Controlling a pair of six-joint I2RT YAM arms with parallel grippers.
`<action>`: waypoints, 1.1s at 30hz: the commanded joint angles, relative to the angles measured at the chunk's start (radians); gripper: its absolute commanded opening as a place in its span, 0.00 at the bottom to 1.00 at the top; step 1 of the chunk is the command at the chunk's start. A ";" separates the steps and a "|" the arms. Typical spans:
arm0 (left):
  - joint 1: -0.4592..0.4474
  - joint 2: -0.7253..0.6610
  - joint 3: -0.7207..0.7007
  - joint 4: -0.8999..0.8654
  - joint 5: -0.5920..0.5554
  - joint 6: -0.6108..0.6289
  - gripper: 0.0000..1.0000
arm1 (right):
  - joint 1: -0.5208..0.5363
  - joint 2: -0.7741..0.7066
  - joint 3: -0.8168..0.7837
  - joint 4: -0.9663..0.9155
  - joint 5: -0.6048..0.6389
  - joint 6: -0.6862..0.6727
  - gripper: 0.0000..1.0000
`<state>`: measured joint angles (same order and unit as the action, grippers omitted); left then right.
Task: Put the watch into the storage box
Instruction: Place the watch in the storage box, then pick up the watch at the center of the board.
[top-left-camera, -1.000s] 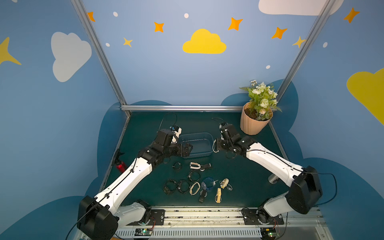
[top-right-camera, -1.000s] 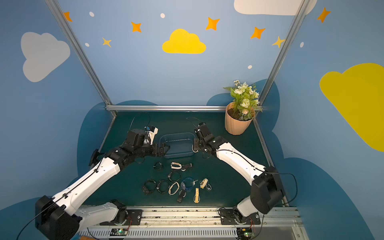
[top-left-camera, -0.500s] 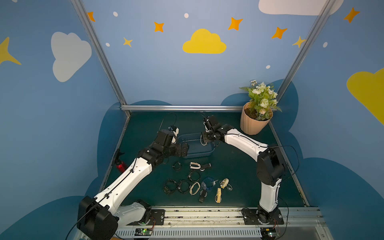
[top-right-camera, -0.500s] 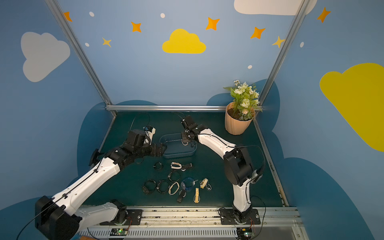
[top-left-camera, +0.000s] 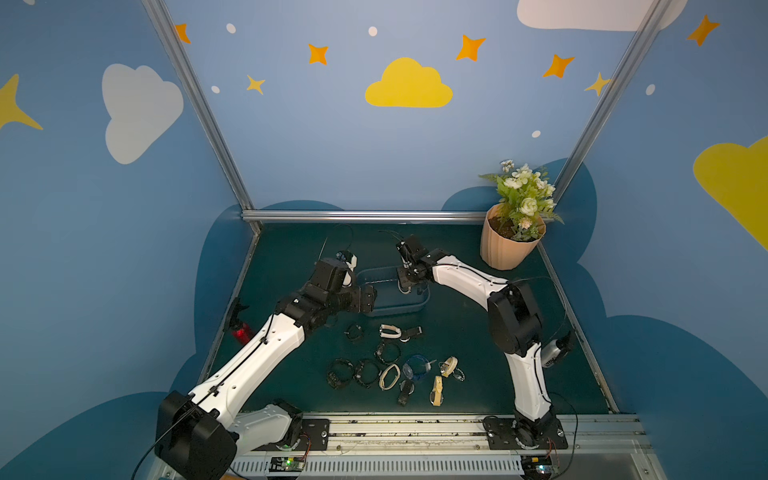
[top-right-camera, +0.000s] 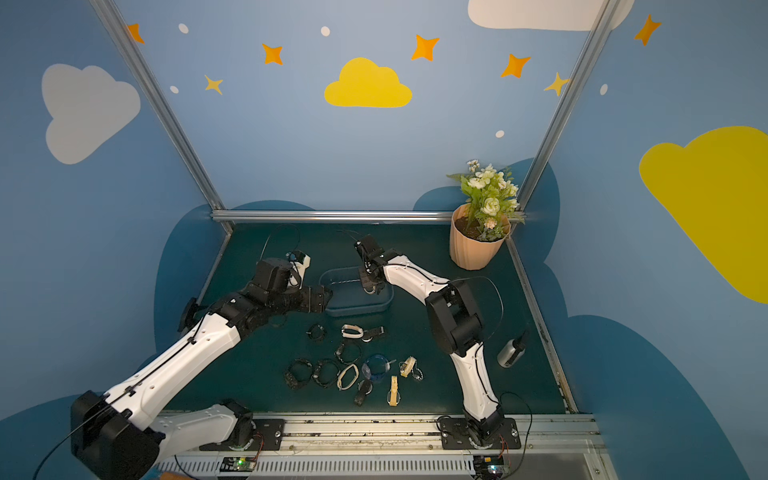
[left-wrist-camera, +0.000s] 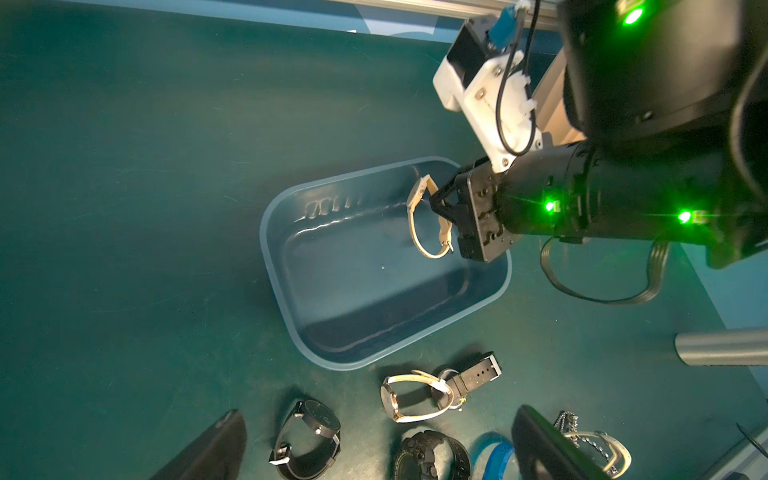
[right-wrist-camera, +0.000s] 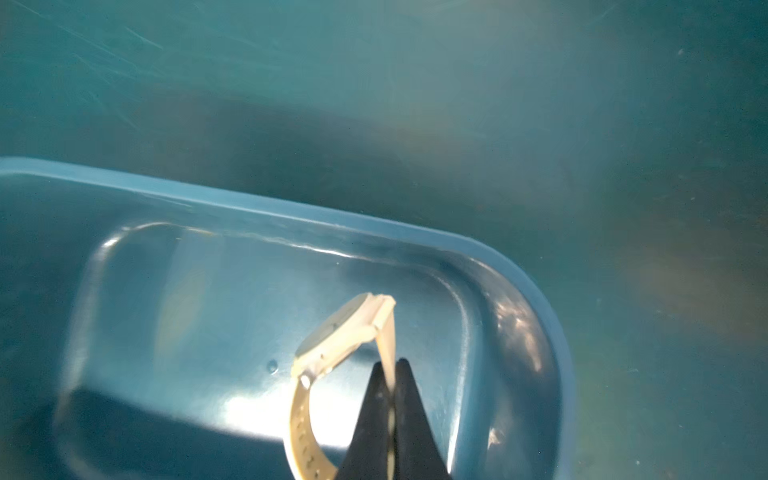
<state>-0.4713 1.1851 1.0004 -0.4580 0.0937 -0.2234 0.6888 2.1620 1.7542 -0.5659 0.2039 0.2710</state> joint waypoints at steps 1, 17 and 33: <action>0.011 0.002 0.015 -0.004 -0.020 0.004 1.00 | -0.003 0.036 0.043 -0.020 0.010 0.000 0.00; 0.034 -0.038 0.016 0.001 -0.002 -0.009 1.00 | -0.011 -0.167 -0.048 0.038 -0.016 0.036 0.59; 0.062 -0.035 -0.012 0.045 0.015 -0.045 1.00 | -0.011 -0.706 -0.630 0.308 0.037 0.067 0.85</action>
<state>-0.4164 1.1450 0.9943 -0.4309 0.0937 -0.2512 0.6819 1.5257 1.1980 -0.3290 0.2199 0.3298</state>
